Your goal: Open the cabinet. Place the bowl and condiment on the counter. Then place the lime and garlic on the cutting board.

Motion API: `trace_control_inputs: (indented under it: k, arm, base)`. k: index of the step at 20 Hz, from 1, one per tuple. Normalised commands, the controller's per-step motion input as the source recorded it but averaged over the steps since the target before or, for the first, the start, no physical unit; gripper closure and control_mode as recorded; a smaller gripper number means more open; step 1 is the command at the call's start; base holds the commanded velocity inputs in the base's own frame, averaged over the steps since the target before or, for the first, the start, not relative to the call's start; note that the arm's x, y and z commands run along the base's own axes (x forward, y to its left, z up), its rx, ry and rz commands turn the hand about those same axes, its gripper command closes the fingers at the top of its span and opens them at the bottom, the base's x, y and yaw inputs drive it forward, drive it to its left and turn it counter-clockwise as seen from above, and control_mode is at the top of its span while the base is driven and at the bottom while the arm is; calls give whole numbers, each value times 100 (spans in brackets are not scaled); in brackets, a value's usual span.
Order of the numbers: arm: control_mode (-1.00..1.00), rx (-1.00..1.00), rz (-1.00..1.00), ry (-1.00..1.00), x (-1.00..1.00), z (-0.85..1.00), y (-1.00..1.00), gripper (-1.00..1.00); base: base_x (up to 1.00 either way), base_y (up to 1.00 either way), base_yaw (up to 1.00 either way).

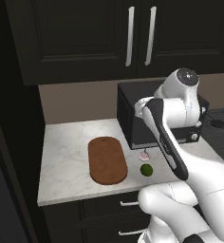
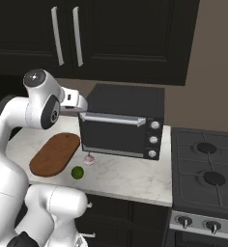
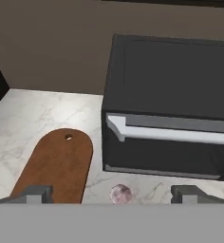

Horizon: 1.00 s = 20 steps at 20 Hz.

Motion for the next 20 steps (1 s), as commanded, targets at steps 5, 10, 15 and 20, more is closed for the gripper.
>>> trace_control_inputs:
  k: [5,10,15,20]
  arm:
    - [-100,1,-4,-11,0,29,-5,-100]
    - [-100,4,-3,-13,0,39,-6,-100]
    - [-100,5,-2,-16,-2,45,-5,-100]
    - [-100,2,-1,-19,-8,45,-3,-100]
  base:
    - [0,0,0]
    - [0,0,0]
    - [0,0,0]
    - [0,0,0]
